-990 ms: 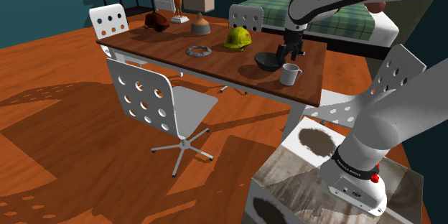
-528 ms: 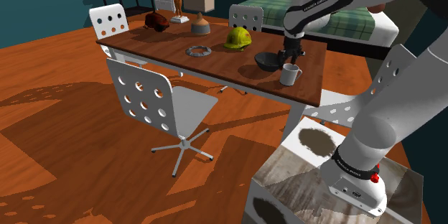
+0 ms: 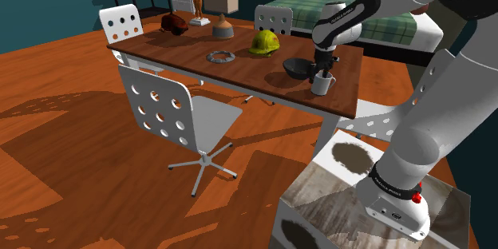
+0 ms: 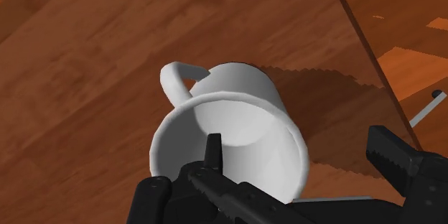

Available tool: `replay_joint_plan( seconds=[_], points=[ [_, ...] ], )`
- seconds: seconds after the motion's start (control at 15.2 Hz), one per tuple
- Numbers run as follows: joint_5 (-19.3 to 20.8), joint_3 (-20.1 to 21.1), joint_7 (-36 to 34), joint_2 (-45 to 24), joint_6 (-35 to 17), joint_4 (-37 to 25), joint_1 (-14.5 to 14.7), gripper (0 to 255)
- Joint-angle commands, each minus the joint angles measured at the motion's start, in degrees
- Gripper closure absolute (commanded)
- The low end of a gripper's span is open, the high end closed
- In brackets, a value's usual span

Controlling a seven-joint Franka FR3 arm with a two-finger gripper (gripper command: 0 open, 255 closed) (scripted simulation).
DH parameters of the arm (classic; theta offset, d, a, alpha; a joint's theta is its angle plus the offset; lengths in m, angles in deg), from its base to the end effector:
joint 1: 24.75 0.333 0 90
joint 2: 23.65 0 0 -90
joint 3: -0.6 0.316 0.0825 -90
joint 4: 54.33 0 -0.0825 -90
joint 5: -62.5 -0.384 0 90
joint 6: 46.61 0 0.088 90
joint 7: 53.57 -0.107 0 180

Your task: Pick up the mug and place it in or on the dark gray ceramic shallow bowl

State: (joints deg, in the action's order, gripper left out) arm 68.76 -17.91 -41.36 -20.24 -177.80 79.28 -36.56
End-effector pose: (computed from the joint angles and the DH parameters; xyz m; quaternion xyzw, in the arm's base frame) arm 0.4303 -0.2548 0.3616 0.9920 -0.1218 -0.0046 0.0324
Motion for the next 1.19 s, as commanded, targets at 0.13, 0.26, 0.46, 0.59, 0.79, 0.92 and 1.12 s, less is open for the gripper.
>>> replay_joint_plan(
  seconds=[0.13,0.26,0.46,0.59,0.79,0.92,1.12],
  points=[
    [-0.38,-0.15,0.33,-1.37,-2.04,0.67,-0.07,0],
    [-0.38,-0.15,0.33,-1.37,-2.04,0.67,-0.07,0],
    [-0.38,-0.15,0.33,-1.37,-2.04,0.67,-0.07,0],
    [-0.38,-0.15,0.32,-1.36,-2.03,0.67,-0.07,255],
    [-0.38,-0.15,0.32,-1.36,-2.03,0.67,-0.07,255],
    [-0.38,-0.15,0.32,-1.36,-2.03,0.67,-0.07,255],
    [-0.38,-0.15,0.32,-1.36,-2.03,0.67,-0.07,255]
  ],
)
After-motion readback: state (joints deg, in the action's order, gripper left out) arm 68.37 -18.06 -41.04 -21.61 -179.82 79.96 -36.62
